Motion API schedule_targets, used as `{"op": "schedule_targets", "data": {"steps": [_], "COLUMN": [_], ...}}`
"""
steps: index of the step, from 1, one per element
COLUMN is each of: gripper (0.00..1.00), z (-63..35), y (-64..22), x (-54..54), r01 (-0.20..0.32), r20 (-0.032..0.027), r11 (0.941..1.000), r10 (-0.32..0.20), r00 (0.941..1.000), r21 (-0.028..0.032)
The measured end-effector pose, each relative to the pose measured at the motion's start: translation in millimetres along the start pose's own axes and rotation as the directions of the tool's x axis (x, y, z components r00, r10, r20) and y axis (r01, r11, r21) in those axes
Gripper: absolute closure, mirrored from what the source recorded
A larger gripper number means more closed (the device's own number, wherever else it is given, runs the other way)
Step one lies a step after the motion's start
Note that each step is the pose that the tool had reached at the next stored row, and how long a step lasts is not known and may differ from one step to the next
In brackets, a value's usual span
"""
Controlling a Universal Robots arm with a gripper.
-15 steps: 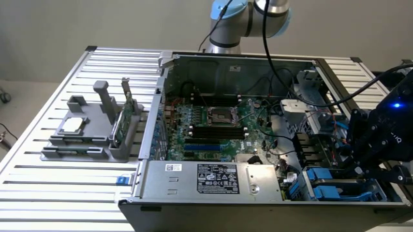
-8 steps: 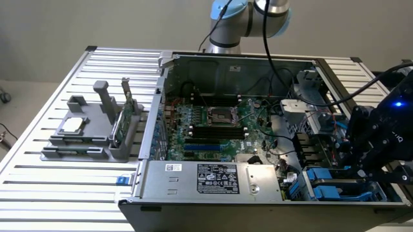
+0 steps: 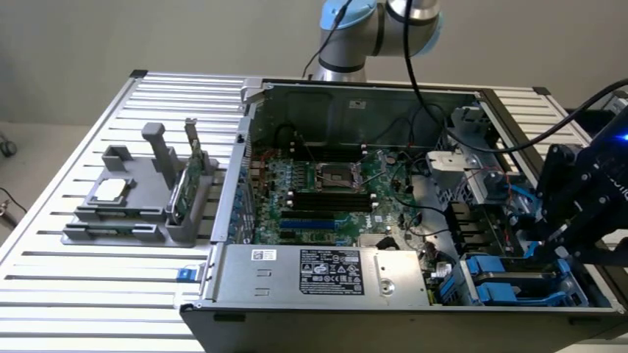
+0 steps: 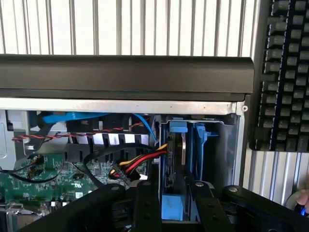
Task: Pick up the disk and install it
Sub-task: 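Insert the first disk wire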
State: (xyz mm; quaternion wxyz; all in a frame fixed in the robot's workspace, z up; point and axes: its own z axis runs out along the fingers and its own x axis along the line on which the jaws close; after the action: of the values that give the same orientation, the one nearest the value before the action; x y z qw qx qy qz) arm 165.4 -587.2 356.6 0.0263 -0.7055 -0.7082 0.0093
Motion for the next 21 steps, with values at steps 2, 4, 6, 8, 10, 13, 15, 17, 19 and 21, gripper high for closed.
{"op": "schedule_targets", "data": {"steps": [2, 4, 6, 8, 10, 13, 15, 17, 19, 21], "gripper": [0.69, 0.69, 0.69, 0.69, 0.69, 0.69, 0.69, 0.69, 0.69, 0.69], "z": [-5.8, -11.5, -18.4, -25.3, -30.7, -36.6, -37.6, -37.5, -37.2, -37.1], "y": [0.1, 0.4, 0.7, 0.7, 0.4, -2.0, -4.6, -7.7, -10.7, -13.3], "x": [0.1, 0.3, 0.4, 0.6, 0.7, 1.3, 1.4, 3.3, 7.6, 11.9], "r01": [0.000, 0.000, 0.000, 0.000, 0.000, 0.001, 0.001, 0.001, 0.001, 0.001], "r20": [-0.0030, -0.0058, -0.0072, -0.0087, -0.0107, -0.0116, -0.0118, -0.0116, -0.0116, -0.0113], "r11": [1.0000, 1.0000, 1.0000, 1.0000, 1.0000, 1.0000, 1.0000, 1.0000, 1.0000, 1.0000], "r10": [0.000, 0.000, 0.000, 0.000, 0.000, -0.001, -0.001, -0.001, -0.001, -0.001], "r00": [1.0000, 1.0000, 1.0000, 1.0000, 0.9999, 0.9999, 0.9999, 0.9999, 0.9999, 0.9999], "r21": [0.0000, 0.0001, 0.0003, 0.0006, 0.0007, 0.0006, 0.0006, 0.0005, 0.0006, 0.0005]}}
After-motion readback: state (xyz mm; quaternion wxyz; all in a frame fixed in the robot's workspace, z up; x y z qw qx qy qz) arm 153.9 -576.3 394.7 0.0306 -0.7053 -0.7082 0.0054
